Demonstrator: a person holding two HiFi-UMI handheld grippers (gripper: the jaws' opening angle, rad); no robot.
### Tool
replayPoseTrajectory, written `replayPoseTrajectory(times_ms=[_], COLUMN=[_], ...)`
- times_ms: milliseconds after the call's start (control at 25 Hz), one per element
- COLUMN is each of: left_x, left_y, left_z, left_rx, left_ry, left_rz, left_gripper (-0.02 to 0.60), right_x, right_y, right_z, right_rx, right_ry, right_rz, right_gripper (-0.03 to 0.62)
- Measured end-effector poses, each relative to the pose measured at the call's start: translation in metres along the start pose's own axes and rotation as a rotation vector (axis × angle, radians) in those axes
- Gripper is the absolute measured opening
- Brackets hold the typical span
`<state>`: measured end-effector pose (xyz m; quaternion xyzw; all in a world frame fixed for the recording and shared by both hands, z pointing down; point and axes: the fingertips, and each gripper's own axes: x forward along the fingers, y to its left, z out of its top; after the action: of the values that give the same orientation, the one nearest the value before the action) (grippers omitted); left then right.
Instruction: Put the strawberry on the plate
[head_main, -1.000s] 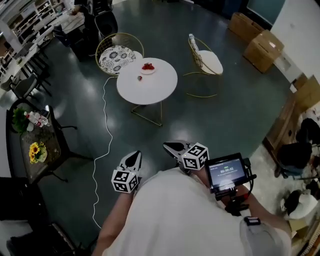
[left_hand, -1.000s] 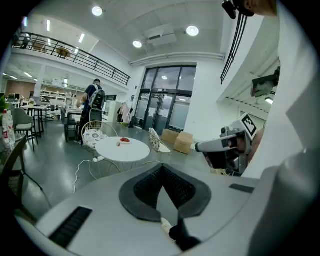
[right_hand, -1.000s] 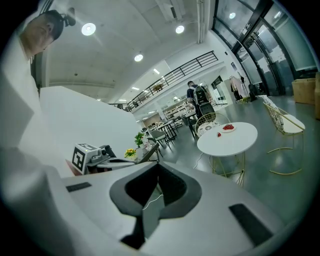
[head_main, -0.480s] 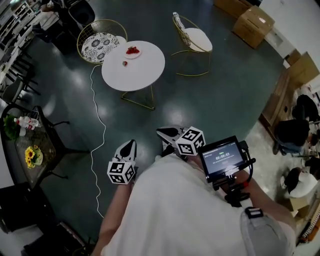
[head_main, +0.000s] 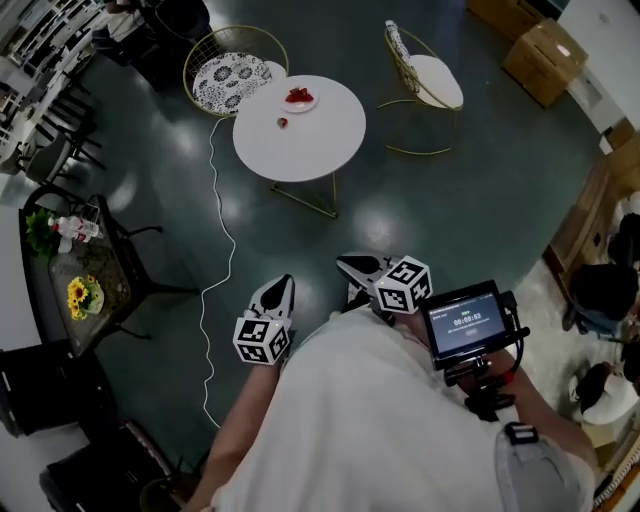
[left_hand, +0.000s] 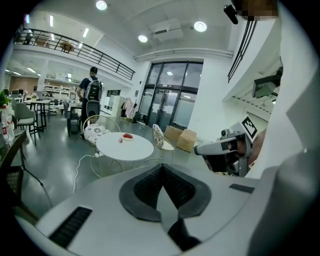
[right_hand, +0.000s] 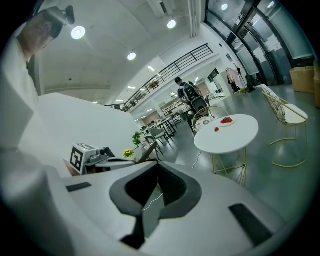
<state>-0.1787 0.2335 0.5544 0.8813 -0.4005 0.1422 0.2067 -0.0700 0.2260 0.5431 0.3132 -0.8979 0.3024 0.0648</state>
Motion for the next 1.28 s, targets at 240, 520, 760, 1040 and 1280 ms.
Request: replayPoseTrajectory(times_ms=[240,520,760,1040,1280], left_x=[0.017,0.044,0.060,0.094,0.109], left_y=[0.017,0.041,0.044,0.039,0.036], left_z=[0.010,0.034,0.044,0.055,0.063], left_rx=[0.003,0.013,0.018,0.012,0.009], left_ry=[0.029,0.040,0.043,0.055,0.062], left_rz=[0.009,0.033,0.028,0.041,0.044], left_gripper=[0.008,0.008,0.008,0.008,0.008], right_x=[0.026,0.048,0.056,0.043,0.040], right_y=[-0.017,-0.043,-0.057,-0.096,-0.114], right_z=[0.014,0.040,0.052,0.058,0.064], right_rx=[0.013,0.014,0.015,0.042,0.056], right_ry=[0.010,0.018,0.012,0.013,0.010], right_rz=[0.033,0.055,0.055,0.050,0.046], right_gripper=[0.008,0.008,0.008,0.008,0.008])
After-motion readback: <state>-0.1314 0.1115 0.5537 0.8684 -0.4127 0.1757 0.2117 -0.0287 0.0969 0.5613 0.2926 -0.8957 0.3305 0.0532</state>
